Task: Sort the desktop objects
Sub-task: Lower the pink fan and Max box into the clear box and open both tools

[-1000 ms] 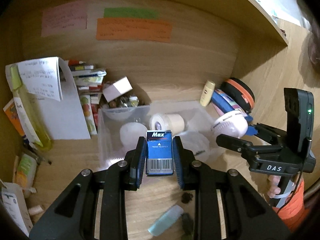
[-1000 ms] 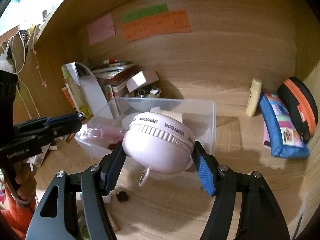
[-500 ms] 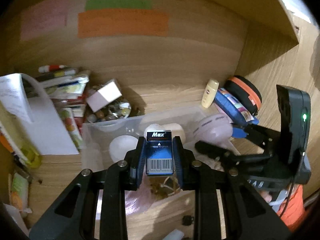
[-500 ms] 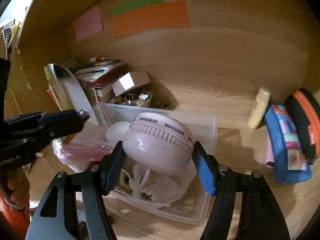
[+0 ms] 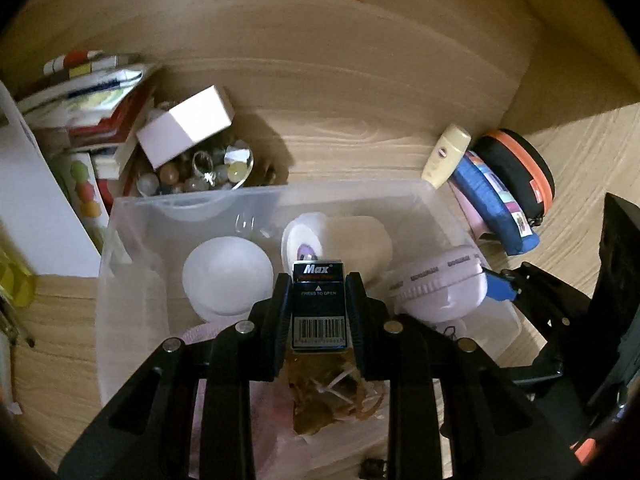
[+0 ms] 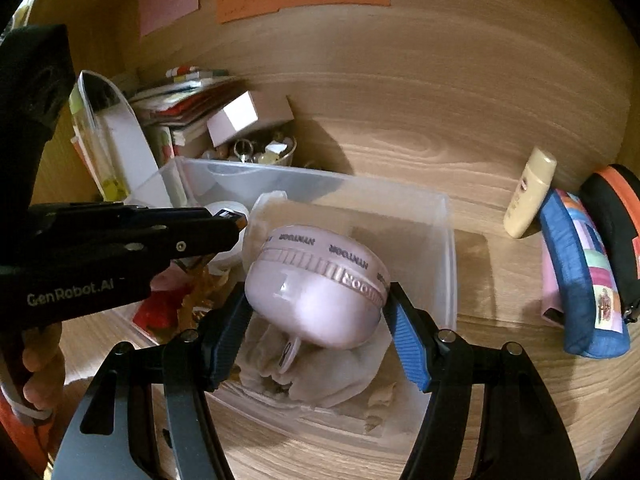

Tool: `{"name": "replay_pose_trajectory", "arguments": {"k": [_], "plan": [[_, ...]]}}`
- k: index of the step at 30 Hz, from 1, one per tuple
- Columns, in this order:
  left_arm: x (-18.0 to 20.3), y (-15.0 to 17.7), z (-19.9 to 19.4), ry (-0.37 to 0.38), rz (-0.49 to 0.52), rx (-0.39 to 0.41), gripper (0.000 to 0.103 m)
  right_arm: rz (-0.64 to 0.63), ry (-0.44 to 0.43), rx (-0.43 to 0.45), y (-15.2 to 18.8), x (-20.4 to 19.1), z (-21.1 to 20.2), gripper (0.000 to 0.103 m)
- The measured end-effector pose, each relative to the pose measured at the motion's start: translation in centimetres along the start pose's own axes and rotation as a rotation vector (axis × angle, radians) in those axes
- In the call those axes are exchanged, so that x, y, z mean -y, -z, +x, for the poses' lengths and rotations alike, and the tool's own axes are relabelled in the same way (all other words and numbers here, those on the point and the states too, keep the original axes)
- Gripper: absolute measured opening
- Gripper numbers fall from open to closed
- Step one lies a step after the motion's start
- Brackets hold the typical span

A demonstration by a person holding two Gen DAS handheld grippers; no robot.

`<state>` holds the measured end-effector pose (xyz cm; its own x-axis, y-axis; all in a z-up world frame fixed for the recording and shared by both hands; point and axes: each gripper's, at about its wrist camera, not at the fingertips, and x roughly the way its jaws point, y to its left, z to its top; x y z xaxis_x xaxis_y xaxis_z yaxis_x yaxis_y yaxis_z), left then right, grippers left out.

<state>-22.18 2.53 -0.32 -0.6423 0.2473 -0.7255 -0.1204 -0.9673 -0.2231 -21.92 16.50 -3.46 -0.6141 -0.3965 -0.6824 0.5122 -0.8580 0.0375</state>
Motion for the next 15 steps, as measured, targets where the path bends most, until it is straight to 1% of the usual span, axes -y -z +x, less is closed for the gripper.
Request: {"name": "replay_pose_trajectory", "arguments": {"k": [5, 7, 11, 13, 15], "plan": [[-0.2, 0.2, -0.2, 0.004, -0.008, -0.001, 0.026, -0.019, 0.022, 0.002, 0.1, -0.5, 0.4, 0.063], [-0.1, 0.3, -0.6, -0.001, -0.012, 0.018, 0.026, -0.025, 0.031, 0.003, 0.1, -0.6, 0.4, 0.063], [-0.1, 0.2, -1.6, 0.015, -0.011, 0.049, 0.027, -0.024, 0.027, 0.003, 0.1, -0.6, 0.3, 0.064], [-0.1, 0.1, -1.7, 0.012, -0.013, 0.055, 0.030, -0.022, 0.008, 0.002, 0.1, -0.5, 0.2, 0.066], [-0.2, 0.1, -1.8, 0.013, -0.015, 0.056, 0.034, -0.020, -0.005, 0.012, 0.1, -0.6, -0.2, 0.073]]}}
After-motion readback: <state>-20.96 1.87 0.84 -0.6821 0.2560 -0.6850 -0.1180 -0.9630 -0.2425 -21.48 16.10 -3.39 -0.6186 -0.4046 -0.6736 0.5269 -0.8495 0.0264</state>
